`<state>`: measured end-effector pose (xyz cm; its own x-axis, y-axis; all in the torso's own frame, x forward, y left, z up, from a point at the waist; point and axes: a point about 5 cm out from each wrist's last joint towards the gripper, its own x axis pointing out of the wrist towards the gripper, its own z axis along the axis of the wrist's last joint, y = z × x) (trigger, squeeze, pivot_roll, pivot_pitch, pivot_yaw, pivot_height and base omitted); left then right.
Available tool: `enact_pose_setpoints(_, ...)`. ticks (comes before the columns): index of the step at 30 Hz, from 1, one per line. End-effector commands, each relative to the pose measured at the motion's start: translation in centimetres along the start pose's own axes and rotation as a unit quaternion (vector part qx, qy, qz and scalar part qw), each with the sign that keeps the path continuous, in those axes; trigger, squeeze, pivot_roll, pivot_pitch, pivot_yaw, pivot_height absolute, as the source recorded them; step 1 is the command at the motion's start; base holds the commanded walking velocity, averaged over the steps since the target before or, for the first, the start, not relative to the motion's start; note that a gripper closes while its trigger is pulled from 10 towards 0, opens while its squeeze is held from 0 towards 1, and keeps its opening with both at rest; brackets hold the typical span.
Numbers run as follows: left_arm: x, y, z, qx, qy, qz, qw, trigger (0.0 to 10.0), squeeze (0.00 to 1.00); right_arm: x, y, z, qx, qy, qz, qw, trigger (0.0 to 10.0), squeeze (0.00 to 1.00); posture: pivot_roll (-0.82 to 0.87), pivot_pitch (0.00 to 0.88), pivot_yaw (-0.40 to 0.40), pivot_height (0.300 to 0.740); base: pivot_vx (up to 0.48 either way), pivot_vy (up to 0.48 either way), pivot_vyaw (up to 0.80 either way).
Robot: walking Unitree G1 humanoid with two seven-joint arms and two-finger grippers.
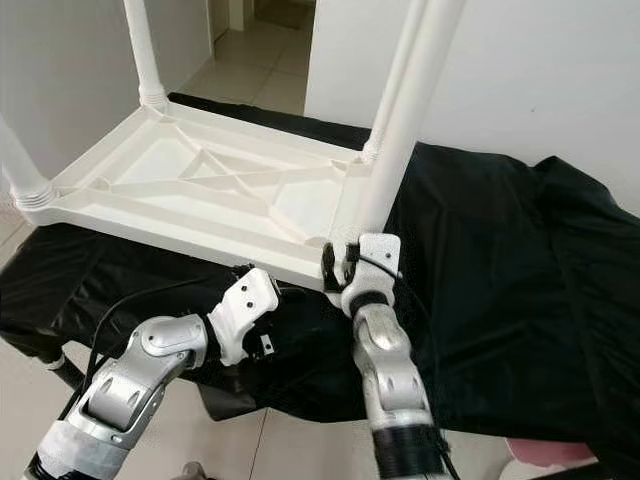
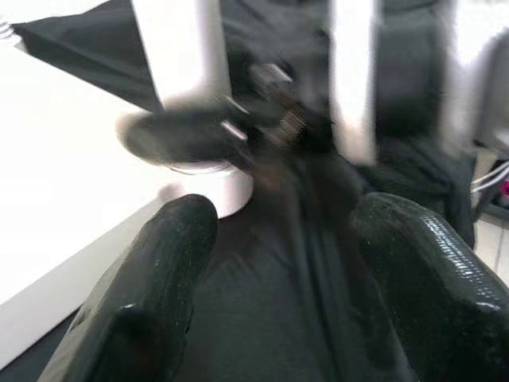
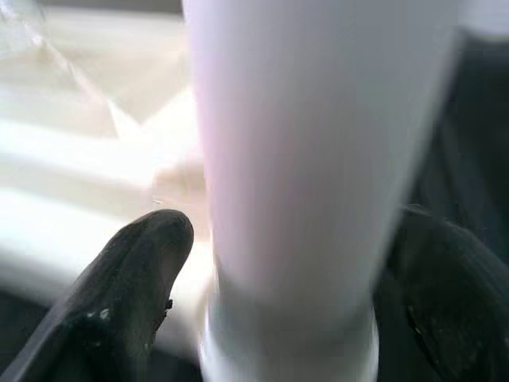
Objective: Building children table
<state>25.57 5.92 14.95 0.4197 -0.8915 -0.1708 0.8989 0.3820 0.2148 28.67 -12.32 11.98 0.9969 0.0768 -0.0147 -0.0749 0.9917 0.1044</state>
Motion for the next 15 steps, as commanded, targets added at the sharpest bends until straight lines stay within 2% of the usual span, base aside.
enact_pose_setpoints(1,0.2,-0.1,0.2,-0.003,-0.004,0.013,1.0,10.0,0.0,-0.1,-0.1,0.3,0.008,-0.012,0.009,1.0,10.0,1.0,0.05,0.005,-0.109,0.74,0.0,0.0,0.0)
enact_pose_setpoints(2,0.1,-0.1,0.2,-0.003,-0.004,0.013,1.0,10.0,0.0,-0.4,-0.4,0.3,0.004,-0.016,0.017,1.0,10.0,1.0,0.05,0.006,-0.11,0.74,0.0,0.0,0.0)
enact_pose_setpoints(3,0.1,-0.1,0.2,-0.004,-0.004,0.013,1.0,10.0,0.0,-0.7,-0.8,0.1,-0.001,-0.019,0.033,0.999,10.0,0.41,0.04,0.011,-0.11,0.74,0.0,0.0,0.0)
enact_pose_setpoints(5,0.1,-0.1,0.2,-0.004,-0.004,0.013,1.0,10.0,0.0,-0.9,-1.0,0.0,-0.004,-0.02,0.043,0.999,10.0,0.41,0.04,0.011,-0.11,0.74,0.0,0.0,0.0)
enact_pose_setpoints(6,0.1,-0.1,0.3,-0.004,-0.004,0.013,1.0,10.0,0.0,-1.1,-1.3,-0.1,-0.005,-0.02,0.051,0.998,10.0,0.0,0.04,0.013,-0.11,0.74,0.0,0.0,0.0)
enact_pose_setpoints(15,0.1,0.0,0.3,-0.005,-0.005,0.016,1.0,10.0,0.0,-0.8,-2.9,0.0,-0.015,-0.031,0.105,0.994,10.0,0.0,0.04,0.022,-0.104,0.74,0.0,0.0,0.0)
